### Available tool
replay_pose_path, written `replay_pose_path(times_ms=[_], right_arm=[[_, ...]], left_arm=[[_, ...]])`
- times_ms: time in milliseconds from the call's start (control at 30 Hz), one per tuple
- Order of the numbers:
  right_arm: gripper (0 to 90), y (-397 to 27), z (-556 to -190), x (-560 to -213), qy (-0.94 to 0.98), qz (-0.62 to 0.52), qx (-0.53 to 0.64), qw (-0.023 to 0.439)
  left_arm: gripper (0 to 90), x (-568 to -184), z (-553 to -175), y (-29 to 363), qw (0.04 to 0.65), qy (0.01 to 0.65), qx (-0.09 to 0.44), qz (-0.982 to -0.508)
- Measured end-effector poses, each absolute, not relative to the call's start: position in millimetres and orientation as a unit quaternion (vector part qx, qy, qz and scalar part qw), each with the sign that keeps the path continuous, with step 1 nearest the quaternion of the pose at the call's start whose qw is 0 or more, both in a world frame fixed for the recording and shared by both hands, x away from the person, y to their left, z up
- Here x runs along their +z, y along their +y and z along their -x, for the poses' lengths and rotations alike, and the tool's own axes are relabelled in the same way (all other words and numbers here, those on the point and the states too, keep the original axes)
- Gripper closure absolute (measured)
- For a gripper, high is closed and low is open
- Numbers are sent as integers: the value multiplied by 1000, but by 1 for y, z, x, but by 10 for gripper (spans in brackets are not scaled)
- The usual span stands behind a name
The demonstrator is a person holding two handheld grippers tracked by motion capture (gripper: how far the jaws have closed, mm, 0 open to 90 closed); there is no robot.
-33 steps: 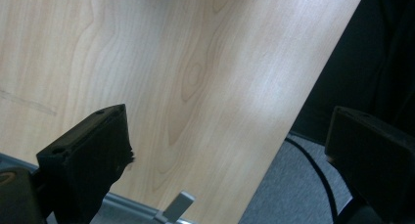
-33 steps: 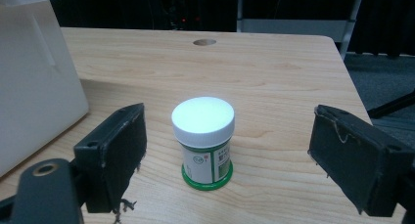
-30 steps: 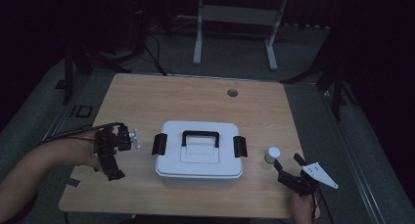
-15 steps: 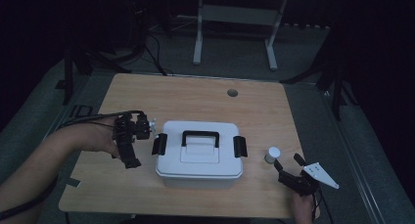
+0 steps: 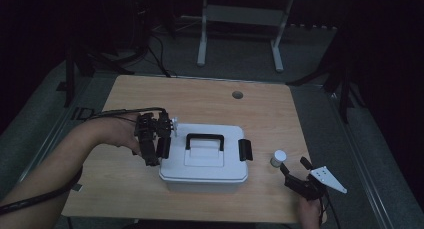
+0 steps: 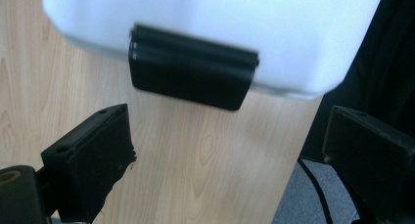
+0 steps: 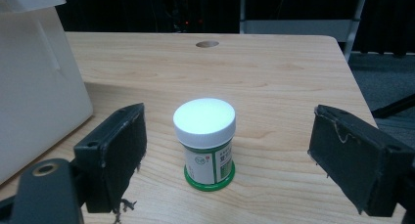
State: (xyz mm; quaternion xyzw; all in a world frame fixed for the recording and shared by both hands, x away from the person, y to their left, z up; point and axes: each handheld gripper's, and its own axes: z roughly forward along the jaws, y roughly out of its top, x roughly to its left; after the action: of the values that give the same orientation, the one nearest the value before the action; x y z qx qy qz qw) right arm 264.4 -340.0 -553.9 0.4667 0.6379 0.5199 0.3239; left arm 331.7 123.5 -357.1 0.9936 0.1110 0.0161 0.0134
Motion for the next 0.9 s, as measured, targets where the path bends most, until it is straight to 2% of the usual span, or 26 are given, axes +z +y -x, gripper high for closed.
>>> replay_pose_path(times_ms=[533,767,900], right_arm=[[136,-341,-264,-554,636,-468,524,320],[137,-341,-264,-554,635,-468,525,319],[137,-342,-264,-554,634,-468,527,318]], left_arm=[[39,-355,-349,94,19,90,6,-996],[40,-358,-357,81,7,80,28,-996],[80,-361,-362,75,11,75,21,-997]])
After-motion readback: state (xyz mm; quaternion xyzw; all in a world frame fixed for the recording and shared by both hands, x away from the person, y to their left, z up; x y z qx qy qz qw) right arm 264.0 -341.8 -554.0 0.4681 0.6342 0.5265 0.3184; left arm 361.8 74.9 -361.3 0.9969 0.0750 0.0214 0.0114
